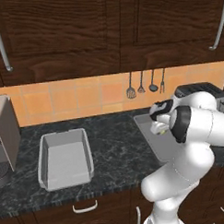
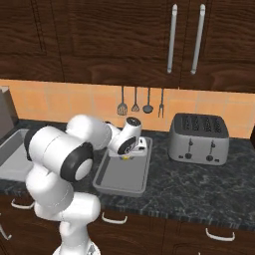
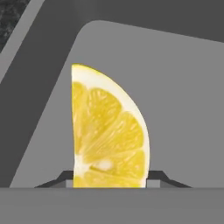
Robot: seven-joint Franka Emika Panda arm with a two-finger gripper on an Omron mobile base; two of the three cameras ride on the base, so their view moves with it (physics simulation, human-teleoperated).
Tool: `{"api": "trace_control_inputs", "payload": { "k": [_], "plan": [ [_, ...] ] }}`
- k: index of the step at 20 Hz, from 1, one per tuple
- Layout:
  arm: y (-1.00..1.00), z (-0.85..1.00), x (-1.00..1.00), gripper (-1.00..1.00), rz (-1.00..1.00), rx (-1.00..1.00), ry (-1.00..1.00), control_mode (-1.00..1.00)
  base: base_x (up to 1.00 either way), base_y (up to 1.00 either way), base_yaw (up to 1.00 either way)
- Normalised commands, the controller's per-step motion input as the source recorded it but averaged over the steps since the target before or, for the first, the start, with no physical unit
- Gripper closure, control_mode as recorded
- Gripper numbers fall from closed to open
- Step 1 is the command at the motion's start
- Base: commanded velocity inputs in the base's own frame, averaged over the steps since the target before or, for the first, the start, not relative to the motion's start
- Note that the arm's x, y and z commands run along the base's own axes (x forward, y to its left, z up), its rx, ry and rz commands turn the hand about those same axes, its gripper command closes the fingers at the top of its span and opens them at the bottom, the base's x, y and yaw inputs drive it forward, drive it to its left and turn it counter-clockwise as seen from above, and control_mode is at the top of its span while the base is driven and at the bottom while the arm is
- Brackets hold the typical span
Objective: Place one lemon wedge and one chicken drumstick in each tupperware on the nearby counter, to pack two identical lunches.
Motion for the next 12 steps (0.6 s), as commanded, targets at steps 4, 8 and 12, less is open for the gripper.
{"api": "trace_control_inputs", "payload": {
  "k": [4, 8, 12],
  "plan": [
    [0.00, -0.33, 0.28, -1.00, 0.01, 0.00, 0.00, -1.00, 0.00, 0.00, 0.00],
    [0.00, 0.24, -0.17, -1.00, 0.00, 0.00, -0.03, -1.00, 0.00, 0.00, 0.00],
    [0.19, 0.96, -0.67, -1.00, 0.00, -0.02, -0.16, -1.00, 0.00, 0.00, 0.00]
  ]
}}
